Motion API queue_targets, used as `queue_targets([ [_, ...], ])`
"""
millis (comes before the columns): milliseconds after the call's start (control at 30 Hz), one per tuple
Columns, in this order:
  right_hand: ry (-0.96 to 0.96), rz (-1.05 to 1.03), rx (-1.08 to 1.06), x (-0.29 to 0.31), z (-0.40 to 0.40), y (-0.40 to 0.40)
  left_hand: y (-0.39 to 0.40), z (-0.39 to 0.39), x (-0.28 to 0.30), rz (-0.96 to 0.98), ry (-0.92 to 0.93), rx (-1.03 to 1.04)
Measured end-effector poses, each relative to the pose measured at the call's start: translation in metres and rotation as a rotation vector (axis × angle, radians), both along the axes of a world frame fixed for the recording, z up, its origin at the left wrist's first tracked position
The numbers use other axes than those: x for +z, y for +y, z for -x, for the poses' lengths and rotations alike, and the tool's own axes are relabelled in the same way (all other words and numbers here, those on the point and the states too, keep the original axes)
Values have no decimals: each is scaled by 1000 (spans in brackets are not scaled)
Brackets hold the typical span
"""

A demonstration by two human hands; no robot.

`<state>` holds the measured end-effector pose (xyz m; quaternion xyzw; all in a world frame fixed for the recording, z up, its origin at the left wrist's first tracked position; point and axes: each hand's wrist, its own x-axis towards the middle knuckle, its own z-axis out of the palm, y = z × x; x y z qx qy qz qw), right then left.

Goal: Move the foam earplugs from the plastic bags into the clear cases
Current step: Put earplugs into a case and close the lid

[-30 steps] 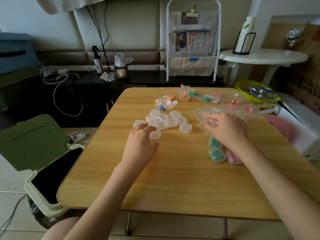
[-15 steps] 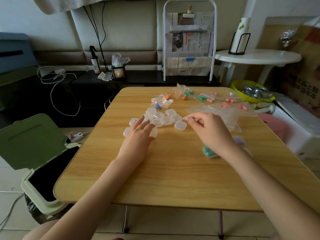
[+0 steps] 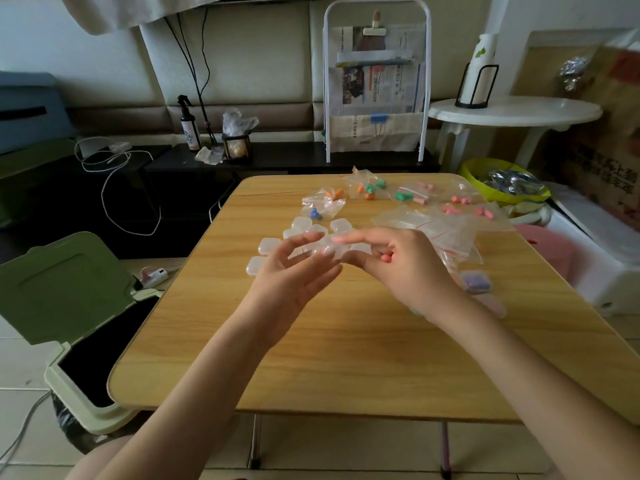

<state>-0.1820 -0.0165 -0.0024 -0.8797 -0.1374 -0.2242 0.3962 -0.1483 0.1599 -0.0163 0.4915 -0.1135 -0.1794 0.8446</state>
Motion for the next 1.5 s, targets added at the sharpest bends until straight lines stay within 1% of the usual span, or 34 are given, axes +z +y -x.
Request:
queue_targets([
  [100,4,119,-66,3,1,-1,-7,3,-2,109,143,-36],
  [167,43,205,-84,4,1,-3,-9,3,-3,95,188,-46],
  [300,111,280,-72,7,2,-4,-8,2,-6,-18,159,-11],
  [400,142,291,-55,7,3,-2,-5,-1,-8,-33,161,8],
  [533,43,243,-85,3,-1,-4,-4,0,-8,-59,150,58],
  [600,33,249,-100,4,0,-4,-4,1,-7,-52,173,67],
  [767,4,430,-101,7,7,1,-5,3,-1,-123,155,-43],
  [833,2,486,-77,6,7,2,-6,5,-4,-137,163,-41],
  [900,25,496,-56,5,7,2,-5,5,-7,-127,196,-32],
  [1067,43,379,-115,3,2,-6,-3,3,-3,-137,240,-63],
  [1200,106,39,-102,2,-8,-15,-4,14,5,-107,218,-300],
  [1233,135,3,-93,1,-9,-15,-4,16,6,-95,213,-328],
  [1300,205,17,-95,-2,-10,-11,-5,17,7,-70,221,-320],
  [1367,281,22,-149,-5,-12,-7,-7,17,4,-29,253,-271],
  [1400,353,-49,-172,-6,-13,-6,-8,16,2,-11,261,-241],
  [1433,453,-186,-168,-5,-14,-5,-9,15,1,-3,257,-208],
  [1500,630,-572,-71,-3,-16,-3,-11,12,-2,-9,222,-154],
])
